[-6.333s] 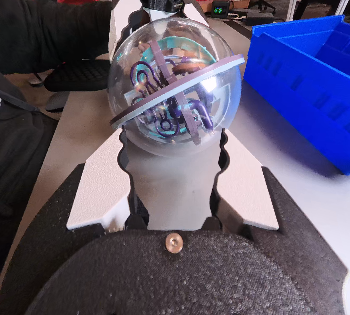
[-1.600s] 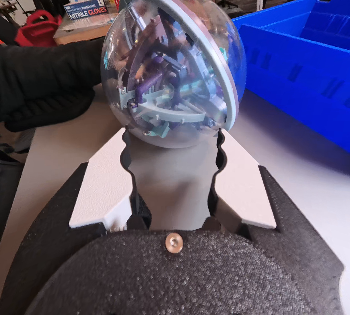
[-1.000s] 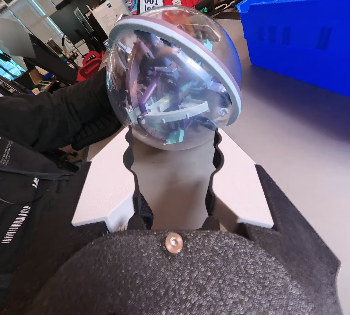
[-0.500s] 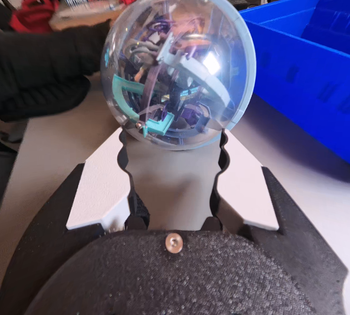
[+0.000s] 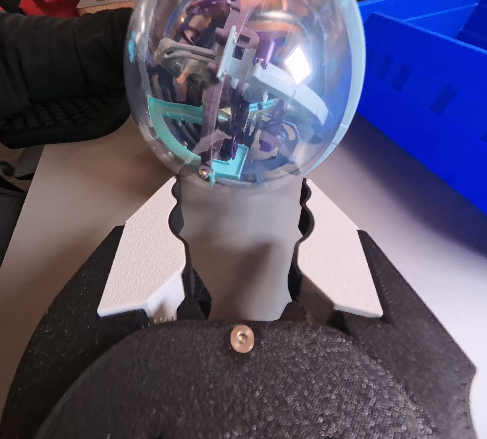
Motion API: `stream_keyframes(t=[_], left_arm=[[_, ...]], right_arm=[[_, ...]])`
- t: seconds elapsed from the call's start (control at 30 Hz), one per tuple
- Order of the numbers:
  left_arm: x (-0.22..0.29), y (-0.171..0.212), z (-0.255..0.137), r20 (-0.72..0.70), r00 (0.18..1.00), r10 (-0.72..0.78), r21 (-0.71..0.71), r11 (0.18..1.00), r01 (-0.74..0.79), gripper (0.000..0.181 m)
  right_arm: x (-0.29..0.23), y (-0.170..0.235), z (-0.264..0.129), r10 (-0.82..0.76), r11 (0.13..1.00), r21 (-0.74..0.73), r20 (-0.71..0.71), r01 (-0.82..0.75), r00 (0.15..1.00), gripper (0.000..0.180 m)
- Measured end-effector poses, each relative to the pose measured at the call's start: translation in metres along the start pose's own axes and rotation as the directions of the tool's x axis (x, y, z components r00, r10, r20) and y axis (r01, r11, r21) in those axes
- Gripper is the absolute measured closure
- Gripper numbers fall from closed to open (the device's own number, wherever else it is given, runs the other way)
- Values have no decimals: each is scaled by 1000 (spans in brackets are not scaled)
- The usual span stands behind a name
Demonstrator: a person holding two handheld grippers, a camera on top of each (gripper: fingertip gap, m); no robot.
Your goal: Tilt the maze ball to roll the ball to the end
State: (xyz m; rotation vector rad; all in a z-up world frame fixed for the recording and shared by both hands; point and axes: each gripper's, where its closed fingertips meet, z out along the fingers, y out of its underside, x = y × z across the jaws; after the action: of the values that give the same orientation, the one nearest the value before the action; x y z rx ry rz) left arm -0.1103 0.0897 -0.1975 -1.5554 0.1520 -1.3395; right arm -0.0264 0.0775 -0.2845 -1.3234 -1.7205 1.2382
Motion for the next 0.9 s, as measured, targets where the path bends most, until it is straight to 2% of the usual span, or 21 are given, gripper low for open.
stream_keyframes(t=[0.1,0.17,0.23,0.33,0.57,0.77,0.9], left_arm=[[7,2,-1,5,998,61,-30,998,-61,63],[5,15,1,35,990,138,-105,985,-133,60],[4,18,4,56,984,171,-117,980,-164,57],[1,17,4,77,981,180,-117,978,-170,64],[0,17,6,102,979,174,-115,980,-162,64],[0,17,1,47,988,145,-65,988,-142,65],[6,20,-1,-4,980,200,-38,979,-200,65]], right_arm=[[2,-7,-4,37,998,43,6,-37,999,98],[3,-7,-4,44,998,44,9,-45,999,97],[1,-5,-3,37,999,34,12,-38,999,97],[0,-4,-2,21,999,28,8,-21,1000,97],[-1,-4,-2,32,999,28,10,-32,999,95],[-3,-9,-5,19,998,56,0,-19,1000,97],[-5,-11,-7,-34,997,62,-29,36,999,98]])
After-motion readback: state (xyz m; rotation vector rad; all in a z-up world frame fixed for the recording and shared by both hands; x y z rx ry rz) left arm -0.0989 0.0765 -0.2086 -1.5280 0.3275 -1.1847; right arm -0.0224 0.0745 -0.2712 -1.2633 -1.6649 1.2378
